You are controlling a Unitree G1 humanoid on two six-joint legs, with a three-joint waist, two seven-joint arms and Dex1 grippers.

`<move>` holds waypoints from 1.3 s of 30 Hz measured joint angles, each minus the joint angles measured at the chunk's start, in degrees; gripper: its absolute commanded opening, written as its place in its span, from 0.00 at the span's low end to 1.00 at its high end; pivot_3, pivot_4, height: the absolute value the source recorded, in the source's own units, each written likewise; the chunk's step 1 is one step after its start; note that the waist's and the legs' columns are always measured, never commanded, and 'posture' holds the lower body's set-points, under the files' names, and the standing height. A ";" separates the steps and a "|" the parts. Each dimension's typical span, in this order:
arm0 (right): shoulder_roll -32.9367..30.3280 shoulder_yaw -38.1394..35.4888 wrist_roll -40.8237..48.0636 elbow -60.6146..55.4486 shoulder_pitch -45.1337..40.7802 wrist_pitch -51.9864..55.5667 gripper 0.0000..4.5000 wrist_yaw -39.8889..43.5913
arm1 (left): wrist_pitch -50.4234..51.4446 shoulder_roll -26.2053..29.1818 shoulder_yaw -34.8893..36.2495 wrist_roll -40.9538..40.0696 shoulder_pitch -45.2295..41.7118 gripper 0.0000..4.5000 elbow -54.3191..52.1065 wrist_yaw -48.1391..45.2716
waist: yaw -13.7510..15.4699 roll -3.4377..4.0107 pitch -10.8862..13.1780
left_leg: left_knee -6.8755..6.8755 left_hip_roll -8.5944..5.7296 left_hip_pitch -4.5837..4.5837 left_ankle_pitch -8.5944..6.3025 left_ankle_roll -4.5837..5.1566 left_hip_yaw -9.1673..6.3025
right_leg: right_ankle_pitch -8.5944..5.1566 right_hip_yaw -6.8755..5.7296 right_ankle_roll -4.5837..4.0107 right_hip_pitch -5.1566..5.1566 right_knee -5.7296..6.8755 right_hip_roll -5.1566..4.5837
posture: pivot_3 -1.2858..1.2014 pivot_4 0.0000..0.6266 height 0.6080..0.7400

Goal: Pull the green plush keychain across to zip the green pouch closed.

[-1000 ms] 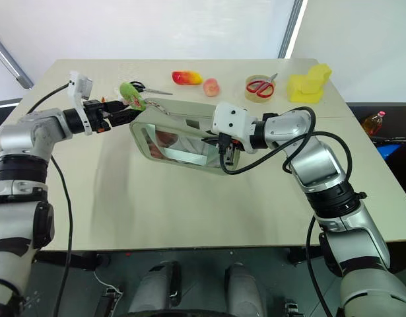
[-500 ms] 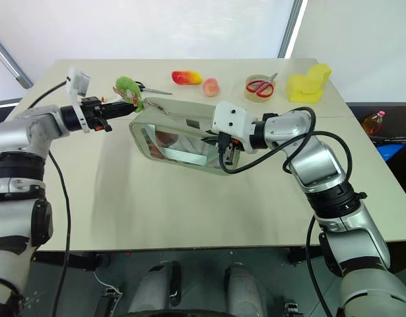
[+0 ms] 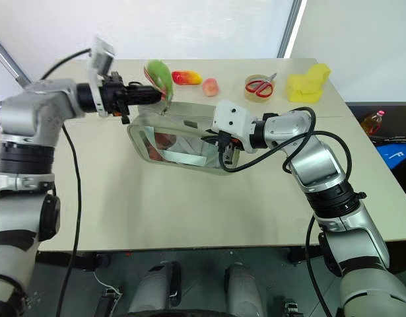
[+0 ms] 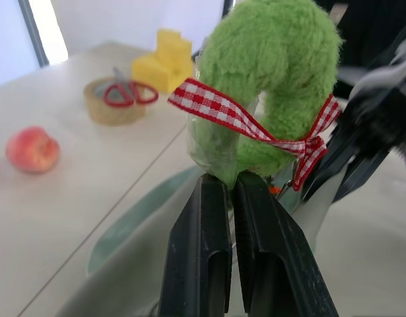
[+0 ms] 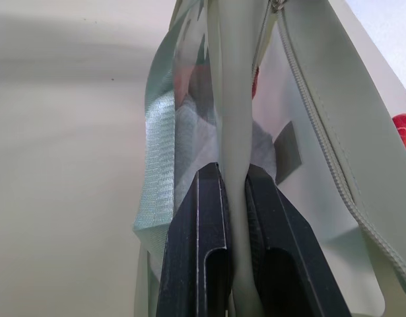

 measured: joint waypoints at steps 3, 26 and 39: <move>0.01 -0.02 -0.02 0.12 -0.03 0.06 0.00 -0.51 | -2.34 0.11 -1.67 1.99 0.93 0.01 0.00 -0.23 | 0.13 0.00 0.00 | 0.02 0.00 -0.02 0.00 0.00 0.00 | -0.04 0.01 -0.07 0.00 -0.02 0.00 | 0.52 0.24 1.00; 2.79 0.01 -0.73 5.68 -2.42 -1.34 0.00 -2.24 | -5.69 8.60 -2.45 6.22 2.37 0.99 -1.65 -5.16 | -0.09 0.00 0.00 | 0.02 0.00 -0.02 0.00 0.00 0.03 | -0.08 0.05 -0.16 -0.01 -0.02 0.00 | 0.52 0.24 1.00; 3.61 0.02 -1.36 6.50 -2.56 -2.34 0.00 -2.19 | -5.98 10.29 0.14 6.50 5.37 0.99 2.16 -4.47 | 0.26 0.00 0.00 | 0.06 0.01 -0.03 0.00 0.00 0.03 | -0.08 0.05 -0.18 0.01 -0.02 -0.01 | 0.52 0.24 1.00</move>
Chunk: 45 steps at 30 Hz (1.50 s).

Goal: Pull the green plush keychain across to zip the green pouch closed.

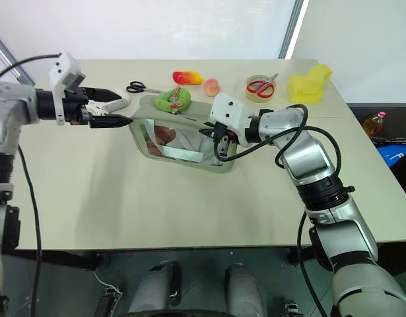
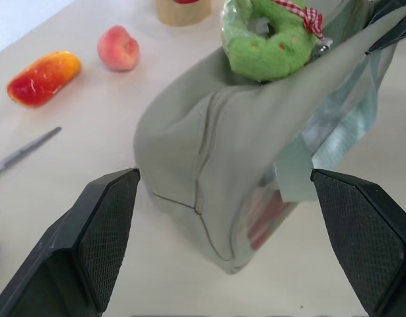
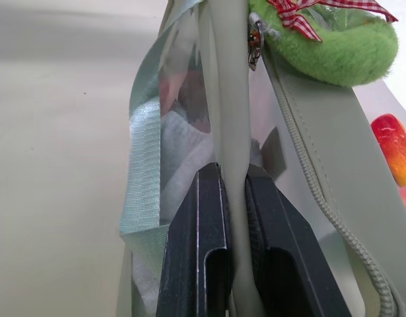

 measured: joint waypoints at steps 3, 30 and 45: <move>0.30 0.07 -0.05 0.00 -0.05 0.00 0.00 0.17 | -0.93 -3.65 -0.44 -0.12 3.11 0.99 0.14 1.61 | -0.21 0.00 0.00 | 0.01 0.00 -0.02 0.00 0.00 0.01 | 0.02 0.01 0.02 -0.01 0.00 0.00 | 0.52 0.24 1.00; -5.49 -8.69 14.18 4.88 -12.54 18.33 0.82 11.02 | 0.51 -1.61 0.53 -2.02 8.22 0.00 -7.32 -0.02 | -0.13 0.07 0.04 | -0.06 0.01 0.02 0.00 0.00 0.02 | 0.00 0.03 -0.04 -0.03 -0.01 0.00 | 0.52 0.24 1.00; 13.44 -8.21 6.88 47.19 -29.78 11.44 0.82 -2.33 | -0.87 -2.60 0.51 -2.13 8.61 0.00 -7.91 -0.18 | -0.22 0.11 0.06 | -0.16 0.01 -0.11 0.00 0.00 0.06 | 0.12 0.03 0.13 -0.13 -0.11 0.04 | 0.52 0.24 1.00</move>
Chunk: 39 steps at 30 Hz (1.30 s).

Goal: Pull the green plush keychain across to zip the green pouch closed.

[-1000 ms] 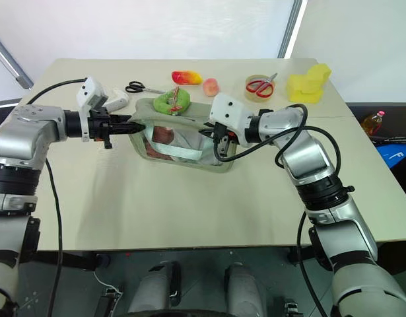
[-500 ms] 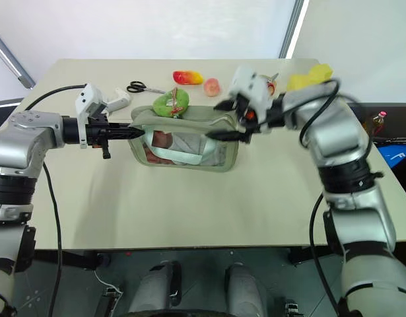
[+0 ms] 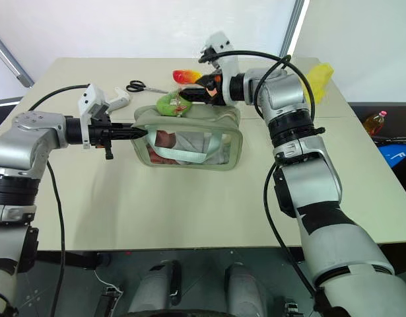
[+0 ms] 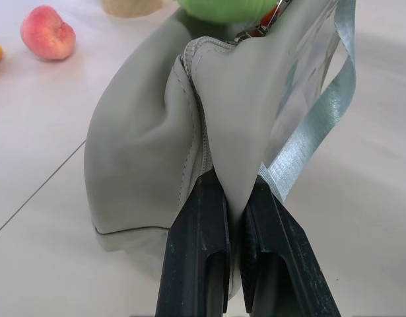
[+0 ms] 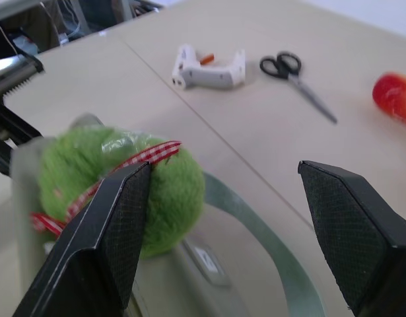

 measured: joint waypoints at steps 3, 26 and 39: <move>-0.14 0.48 -1.11 0.64 -0.83 -0.24 0.82 2.02 | 0.00 0.00 -0.02 0.04 0.03 0.00 0.00 0.00 | -0.06 0.00 0.00 | -0.02 0.01 0.07 0.00 0.00 -0.02 | 0.00 0.00 0.00 0.00 0.08 0.02 | 0.52 0.24 1.00; -1.05 -5.28 3.58 -5.32 -0.69 14.09 0.01 2.25 | -1.45 -1.20 -0.29 0.72 -0.88 0.00 1.57 -0.19 | 0.12 0.01 0.00 | 0.00 0.01 0.03 0.00 0.00 -0.02 | 0.00 0.00 0.00 0.01 0.06 0.01 | 0.52 0.24 1.00; -18.81 -9.56 3.02 -33.87 12.84 18.29 0.01 -8.87 | -1.75 -1.31 -0.79 0.65 -0.97 0.00 1.45 -0.65 | 0.59 -0.01 0.00 | 0.00 -0.06 -0.02 -0.01 -0.01 0.01 | -0.10 0.00 -0.17 0.04 -0.15 -0.09 | 0.52 0.24 1.00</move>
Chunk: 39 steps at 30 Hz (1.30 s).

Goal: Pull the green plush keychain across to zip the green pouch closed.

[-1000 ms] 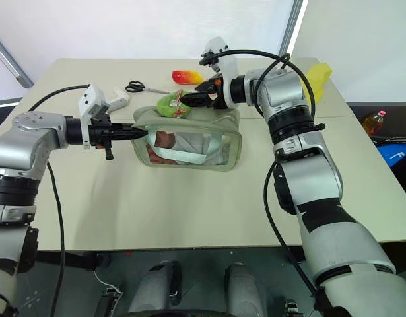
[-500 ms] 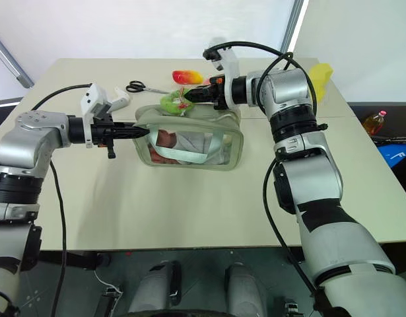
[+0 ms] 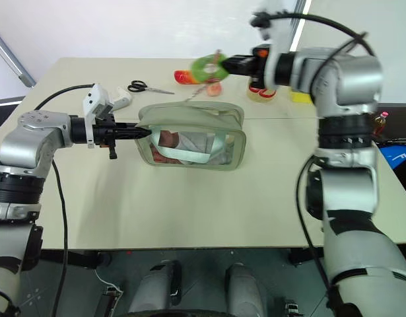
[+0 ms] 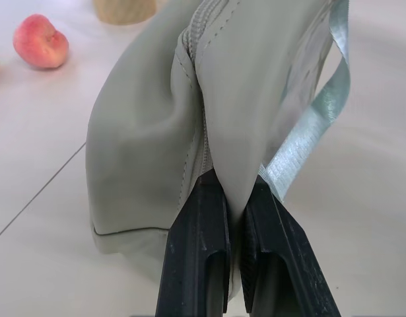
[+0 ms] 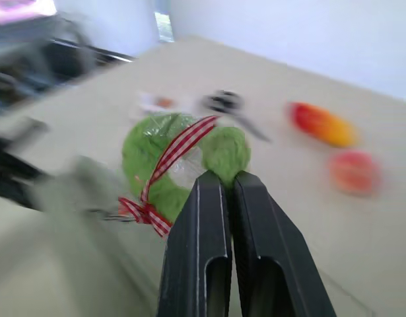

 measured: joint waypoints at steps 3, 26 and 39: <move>-6.25 0.97 -4.12 -6.95 9.23 -2.95 0.01 -2.62 | -0.09 0.41 0.04 0.12 -0.29 0.00 0.56 -0.10 | -0.45 0.02 0.01 | -0.03 -0.01 0.04 -0.01 0.02 0.05 | 0.00 0.04 0.03 -0.04 0.07 0.00 | 0.52 0.24 1.00; 19.23 -4.06 -0.62 -12.81 37.77 -6.03 0.01 -20.31 | -1.24 -0.13 -1.50 0.89 -2.36 0.00 4.11 -0.86 | -0.56 0.01 0.00 | 0.09 0.04 0.29 0.00 0.03 -0.12 | 0.13 0.23 -0.07 0.13 0.13 0.22 | 0.52 0.24 1.00; -12.59 -10.86 21.11 -23.46 24.61 7.34 1.00 7.70 | 3.09 4.67 0.49 -1.86 -3.37 0.99 6.14 -4.82 | -0.73 0.08 0.07 | -0.17 0.06 0.27 -0.01 0.04 -0.13 | 0.08 0.23 -0.06 -0.05 0.06 0.23 | 0.52 0.24 1.00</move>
